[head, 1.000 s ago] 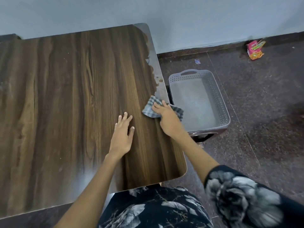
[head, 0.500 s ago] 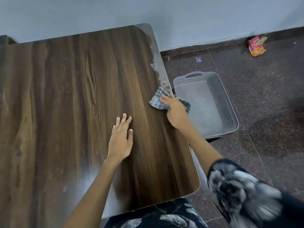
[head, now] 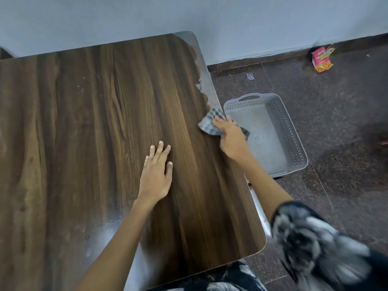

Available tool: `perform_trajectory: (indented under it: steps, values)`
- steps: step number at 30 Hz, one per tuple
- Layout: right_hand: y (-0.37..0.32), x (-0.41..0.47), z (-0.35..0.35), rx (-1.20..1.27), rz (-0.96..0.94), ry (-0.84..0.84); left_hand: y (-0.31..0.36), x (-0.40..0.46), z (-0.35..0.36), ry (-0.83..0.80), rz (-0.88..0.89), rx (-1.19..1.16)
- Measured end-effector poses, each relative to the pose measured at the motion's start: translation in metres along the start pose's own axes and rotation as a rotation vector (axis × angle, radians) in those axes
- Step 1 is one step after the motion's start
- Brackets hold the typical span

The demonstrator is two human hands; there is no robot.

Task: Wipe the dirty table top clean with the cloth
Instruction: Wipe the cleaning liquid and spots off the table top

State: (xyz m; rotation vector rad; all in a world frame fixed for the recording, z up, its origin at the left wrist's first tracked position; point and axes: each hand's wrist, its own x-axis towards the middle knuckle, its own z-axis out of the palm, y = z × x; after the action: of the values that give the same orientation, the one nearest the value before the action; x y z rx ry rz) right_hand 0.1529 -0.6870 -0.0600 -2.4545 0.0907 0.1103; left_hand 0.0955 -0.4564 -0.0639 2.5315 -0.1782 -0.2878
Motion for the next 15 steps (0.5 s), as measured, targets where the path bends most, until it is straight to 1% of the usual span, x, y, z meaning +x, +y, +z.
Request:
perform_trajectory:
  steps: [2,4,7,9,12,15]
  values:
    - [-0.015,0.033,0.012,-0.041,0.044,0.0,0.001,0.006,0.0,0.003,-0.007,0.001]
    - [-0.03,0.034,0.027,-0.039,0.024,-0.019,0.002,0.01,-0.001,0.004,-0.018,0.004]
    - [-0.032,-0.013,0.039,-0.015,-0.205,-0.138,0.003,0.016,-0.001,0.015,-0.026,0.003]
    - [-0.016,-0.04,0.029,-0.005,-0.266,-0.174,0.003,0.019,-0.001,0.022,-0.029,0.003]
    - [0.004,-0.033,0.008,0.018,-0.145,-0.11,0.002,0.027,-0.001,0.028,-0.036,0.008]
    - [-0.001,0.025,-0.007,-0.022,-0.033,-0.025,0.004,0.039,-0.001,0.039,-0.046,0.026]
